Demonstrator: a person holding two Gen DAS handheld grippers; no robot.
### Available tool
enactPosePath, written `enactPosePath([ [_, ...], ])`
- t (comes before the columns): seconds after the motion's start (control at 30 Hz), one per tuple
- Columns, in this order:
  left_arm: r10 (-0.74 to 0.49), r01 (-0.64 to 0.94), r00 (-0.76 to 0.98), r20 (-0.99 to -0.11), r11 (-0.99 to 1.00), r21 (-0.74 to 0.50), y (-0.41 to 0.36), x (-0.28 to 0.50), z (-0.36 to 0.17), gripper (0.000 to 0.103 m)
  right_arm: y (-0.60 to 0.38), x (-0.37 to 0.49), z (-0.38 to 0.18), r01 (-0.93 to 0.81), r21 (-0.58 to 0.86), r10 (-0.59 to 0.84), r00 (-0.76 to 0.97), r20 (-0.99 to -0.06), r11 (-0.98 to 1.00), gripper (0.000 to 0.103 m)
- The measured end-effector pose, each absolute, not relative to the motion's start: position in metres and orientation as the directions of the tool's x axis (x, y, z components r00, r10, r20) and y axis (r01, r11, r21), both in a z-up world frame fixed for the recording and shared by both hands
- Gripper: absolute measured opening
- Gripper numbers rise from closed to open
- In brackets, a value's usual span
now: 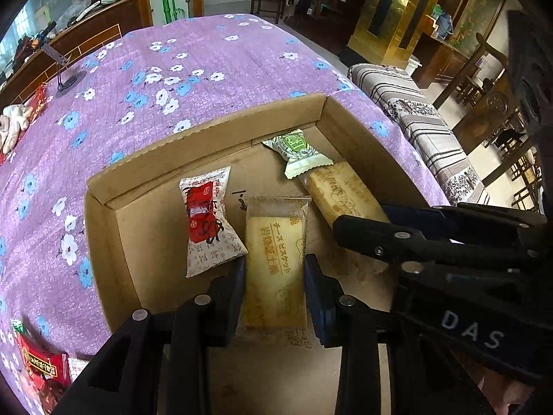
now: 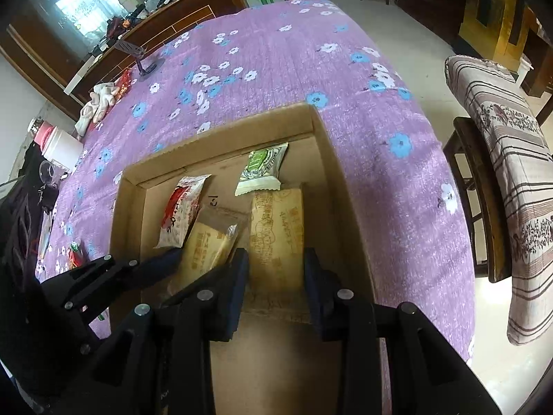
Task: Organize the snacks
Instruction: 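Carry both yellow cake packets into the tray and open both tools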
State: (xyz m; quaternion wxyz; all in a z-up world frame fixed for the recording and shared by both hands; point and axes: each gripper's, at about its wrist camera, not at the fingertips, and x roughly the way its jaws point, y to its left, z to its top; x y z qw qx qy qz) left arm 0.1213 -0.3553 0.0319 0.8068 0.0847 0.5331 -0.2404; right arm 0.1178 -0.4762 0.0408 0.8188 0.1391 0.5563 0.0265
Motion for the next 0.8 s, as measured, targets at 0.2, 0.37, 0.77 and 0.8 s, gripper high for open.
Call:
enactPosePath([
  [0.2, -0.296, 0.479, 0.324, -0.898, 0.871, -0.114, -0.3566, 0.1214, 0.0314, 0.034, -0.4776, 0.1186, 0.037, 0.117, 0.255, 0.194, 0.377, -0.906, 0.96, 0.031],
  [0.37, -0.291, 0.477, 0.328, -0.899, 0.872, -0.109, -0.3574, 0.1209, 0.0314, 0.034, -0.4789, 0.1183, 0.0348, 0.123, 0.249, 0.187, 0.375, -0.908, 0.961, 0.031],
  [0.77, -0.277, 0.468, 0.34, -0.899, 0.879, -0.094, -0.3549, 0.1181, 0.0343, 0.04, -0.4787, 0.1139, 0.0377, 0.12, 0.245, 0.184, 0.38, -0.907, 0.962, 0.032],
  [0.8, -0.277, 0.468, 0.344, -0.897, 0.879, -0.092, -0.3543, 0.1179, 0.0353, 0.04, -0.4785, 0.1131, 0.0391, 0.119, 0.246, 0.185, 0.382, -0.905, 0.962, 0.032],
])
